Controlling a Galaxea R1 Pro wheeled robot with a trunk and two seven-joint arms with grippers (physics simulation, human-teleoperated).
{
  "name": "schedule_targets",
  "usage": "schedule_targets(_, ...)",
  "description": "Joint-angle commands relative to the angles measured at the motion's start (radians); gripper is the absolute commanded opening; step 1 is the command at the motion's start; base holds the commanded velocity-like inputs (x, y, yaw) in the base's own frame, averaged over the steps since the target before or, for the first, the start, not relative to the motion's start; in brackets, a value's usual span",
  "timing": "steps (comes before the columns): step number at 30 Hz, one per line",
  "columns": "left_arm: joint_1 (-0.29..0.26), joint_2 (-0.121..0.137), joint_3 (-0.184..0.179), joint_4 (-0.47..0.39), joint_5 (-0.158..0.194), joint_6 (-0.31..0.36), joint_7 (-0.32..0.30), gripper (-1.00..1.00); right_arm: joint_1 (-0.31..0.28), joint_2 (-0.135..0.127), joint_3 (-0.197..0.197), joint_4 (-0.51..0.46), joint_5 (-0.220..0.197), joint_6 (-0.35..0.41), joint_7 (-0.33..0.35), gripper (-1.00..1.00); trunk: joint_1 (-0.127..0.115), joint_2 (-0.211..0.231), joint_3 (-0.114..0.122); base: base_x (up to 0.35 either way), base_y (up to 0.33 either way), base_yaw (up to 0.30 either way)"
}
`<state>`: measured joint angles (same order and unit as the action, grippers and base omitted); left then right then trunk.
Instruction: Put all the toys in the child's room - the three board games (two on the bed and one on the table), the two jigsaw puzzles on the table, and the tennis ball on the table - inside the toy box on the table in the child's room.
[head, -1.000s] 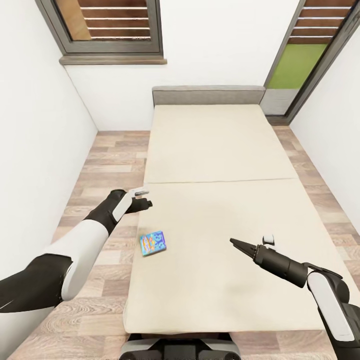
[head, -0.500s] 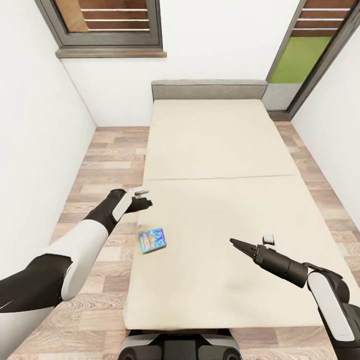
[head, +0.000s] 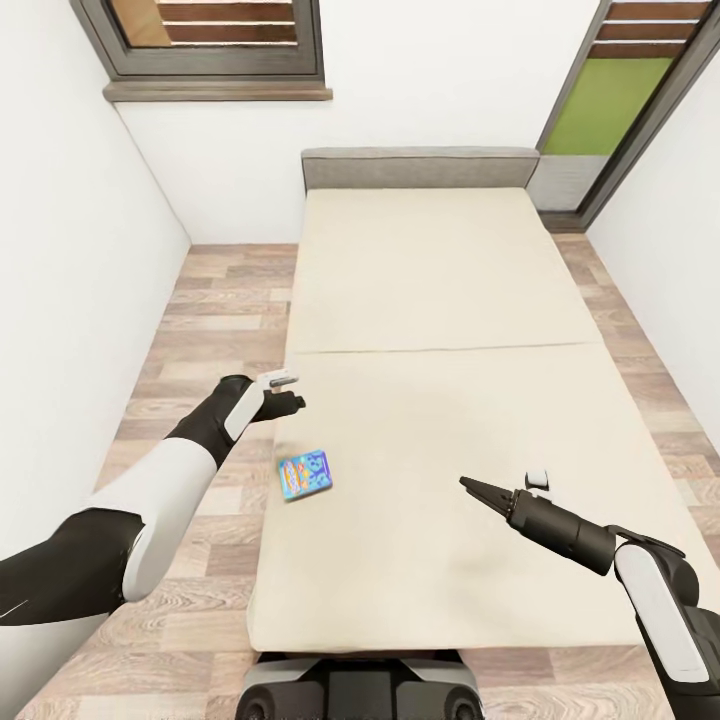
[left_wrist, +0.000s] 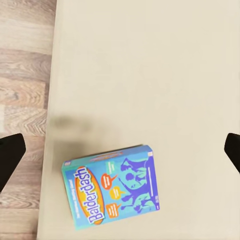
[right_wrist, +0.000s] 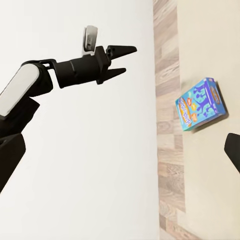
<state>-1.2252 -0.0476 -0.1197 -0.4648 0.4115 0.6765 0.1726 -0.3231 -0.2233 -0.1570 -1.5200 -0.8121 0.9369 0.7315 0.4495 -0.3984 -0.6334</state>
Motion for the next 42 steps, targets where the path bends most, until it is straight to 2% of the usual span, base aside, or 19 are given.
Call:
schedule_targets(1,0.000,0.001,-0.006,-0.001,0.011,0.003,0.008,1.00,-0.001,0.000,-0.001,0.000,0.001,0.005,0.003,1.00,0.000,-0.002,-0.003,0.000,0.000,0.000)
schedule_targets(30,0.000,-0.006,-0.005,-0.010,0.010,0.000,0.011,1.00,-0.001,0.000,-0.013,0.000,0.001,0.005,0.005,1.00,0.000,-0.002,-0.051,0.000,0.000,0.000)
schedule_targets(38,0.000,-0.008,-0.005,-0.055,0.010,0.008,0.014,1.00,-0.001,0.000,-0.013,0.000,0.001,0.005,0.004,1.00,0.000,-0.002,-0.064,0.000,0.000,0.000)
schedule_targets(42,0.000,-0.011,-0.004,-0.089,0.010,0.042,0.016,1.00,-0.001,0.000,-0.013,0.000,0.002,0.005,0.004,1.00,0.000,-0.002,-0.071,0.000,0.000,0.000)
